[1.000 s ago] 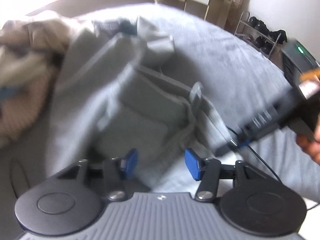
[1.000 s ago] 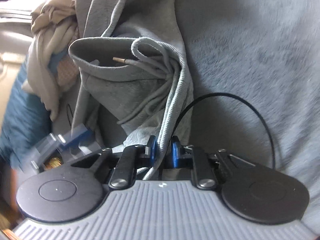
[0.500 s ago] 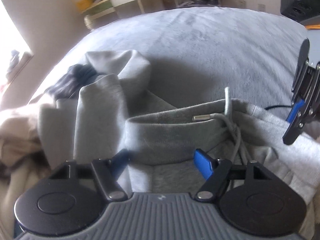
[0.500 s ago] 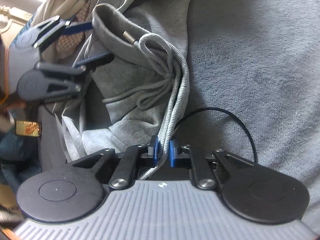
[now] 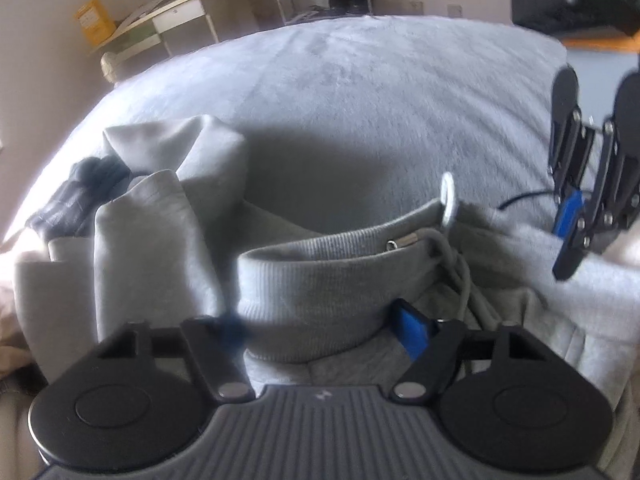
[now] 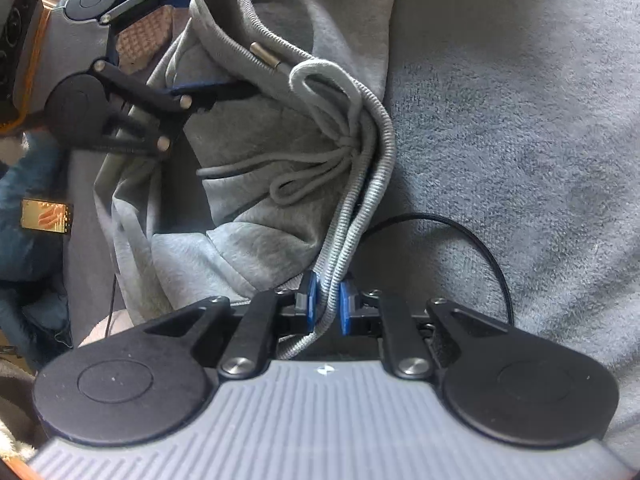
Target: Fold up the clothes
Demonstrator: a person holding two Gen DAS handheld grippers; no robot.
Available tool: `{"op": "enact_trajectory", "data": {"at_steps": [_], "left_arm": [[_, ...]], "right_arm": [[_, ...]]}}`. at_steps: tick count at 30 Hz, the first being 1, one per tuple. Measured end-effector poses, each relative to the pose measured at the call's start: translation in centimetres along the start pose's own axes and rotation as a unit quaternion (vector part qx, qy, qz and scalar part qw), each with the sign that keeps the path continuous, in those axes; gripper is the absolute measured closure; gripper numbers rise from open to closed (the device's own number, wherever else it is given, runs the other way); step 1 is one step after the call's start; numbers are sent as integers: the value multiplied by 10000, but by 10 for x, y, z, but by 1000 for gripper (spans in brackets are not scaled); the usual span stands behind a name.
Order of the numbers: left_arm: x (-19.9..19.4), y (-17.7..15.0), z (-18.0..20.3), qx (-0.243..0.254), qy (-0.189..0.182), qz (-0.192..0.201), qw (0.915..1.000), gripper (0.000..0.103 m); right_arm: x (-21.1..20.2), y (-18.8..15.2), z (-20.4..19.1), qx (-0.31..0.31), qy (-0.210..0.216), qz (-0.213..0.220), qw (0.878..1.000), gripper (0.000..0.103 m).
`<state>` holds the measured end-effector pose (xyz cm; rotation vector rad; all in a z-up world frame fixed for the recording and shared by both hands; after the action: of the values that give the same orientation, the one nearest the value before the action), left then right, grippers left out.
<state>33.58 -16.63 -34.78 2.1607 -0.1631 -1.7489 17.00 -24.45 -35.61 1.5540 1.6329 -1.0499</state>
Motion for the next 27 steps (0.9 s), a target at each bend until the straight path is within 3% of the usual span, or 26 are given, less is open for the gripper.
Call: {"op": "enact_trajectory", "data": {"at_steps": [3, 5, 9, 12, 18, 23, 27], "left_arm": [[-5, -3, 4, -107, -37, 17, 9999, 48], [-8, -5, 8, -140, 100, 26, 9998, 54], [-18, -6, 13, -383, 379, 56, 9985, 77], [-36, -3, 11, -711, 652, 192, 9952, 84], [-103, 6, 9, -1245, 1072, 571, 9848, 86], [-181, 25, 2, -1761, 1522, 1048, 9669, 86], [-265, 51, -6, -2033, 2159, 1691, 9399, 86]], "right_arm": [[-1, 3, 0, 103, 41, -42, 9999, 93], [-2, 4, -1, 85, -6, -55, 9999, 93], [-4, 6, -7, -63, -224, -25, 9997, 93], [-10, 7, -12, -155, -354, 66, 9992, 93], [-40, 3, -31, -466, -552, 413, 9965, 93], [-84, -4, -63, -1137, -861, 1096, 9837, 93], [-148, -17, -94, -1773, -1017, 2026, 9577, 91]]}}
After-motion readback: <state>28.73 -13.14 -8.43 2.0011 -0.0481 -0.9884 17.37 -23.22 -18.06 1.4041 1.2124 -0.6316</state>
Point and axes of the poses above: each gripper's, at about its wrist camera, not at the fingertips, and x roughly the way its jaws point, z to its right, y to its top, the point moved 10 cm from there along x, roughly the way its jaws point, and after that the axes turned 13 degrees about -z, right-handed, at the moved point
